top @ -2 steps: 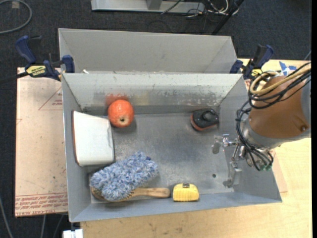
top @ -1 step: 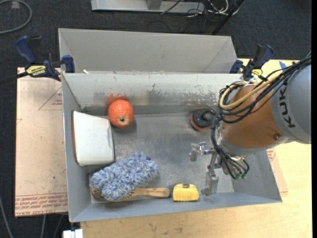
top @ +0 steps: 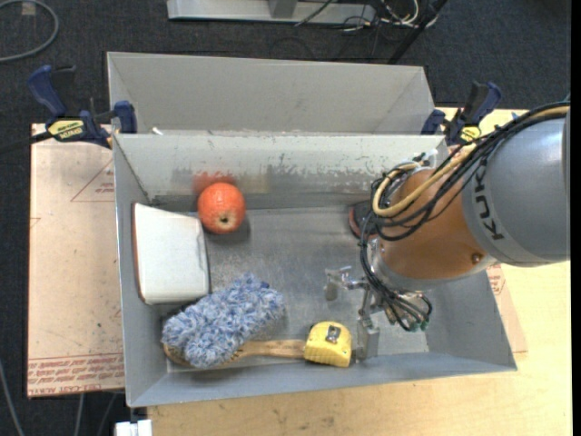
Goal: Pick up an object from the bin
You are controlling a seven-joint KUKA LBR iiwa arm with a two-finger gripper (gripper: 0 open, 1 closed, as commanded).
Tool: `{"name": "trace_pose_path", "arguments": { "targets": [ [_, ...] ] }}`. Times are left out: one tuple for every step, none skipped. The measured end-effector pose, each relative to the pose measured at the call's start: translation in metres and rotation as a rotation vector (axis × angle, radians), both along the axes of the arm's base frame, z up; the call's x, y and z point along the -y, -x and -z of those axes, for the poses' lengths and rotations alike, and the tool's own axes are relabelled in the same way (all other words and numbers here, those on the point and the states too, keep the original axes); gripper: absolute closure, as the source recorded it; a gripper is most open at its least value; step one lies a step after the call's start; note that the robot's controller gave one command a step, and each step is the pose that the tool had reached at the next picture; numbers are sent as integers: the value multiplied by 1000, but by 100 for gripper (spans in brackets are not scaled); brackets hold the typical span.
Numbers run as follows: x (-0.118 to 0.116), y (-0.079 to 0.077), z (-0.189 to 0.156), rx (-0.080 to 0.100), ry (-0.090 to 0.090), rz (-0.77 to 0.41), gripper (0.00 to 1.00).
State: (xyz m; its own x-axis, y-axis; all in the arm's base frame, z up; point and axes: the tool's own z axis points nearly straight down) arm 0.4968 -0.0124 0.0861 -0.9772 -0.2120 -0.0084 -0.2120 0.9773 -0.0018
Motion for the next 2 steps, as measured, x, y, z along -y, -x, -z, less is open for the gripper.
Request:
{"name": "trace_pose_path", "arguments": {
  "targets": [
    [-27, -10, 16, -6, 5, -127, 0],
    [-70, 3, 13, 22, 2, -197, 100]
  ]
}}
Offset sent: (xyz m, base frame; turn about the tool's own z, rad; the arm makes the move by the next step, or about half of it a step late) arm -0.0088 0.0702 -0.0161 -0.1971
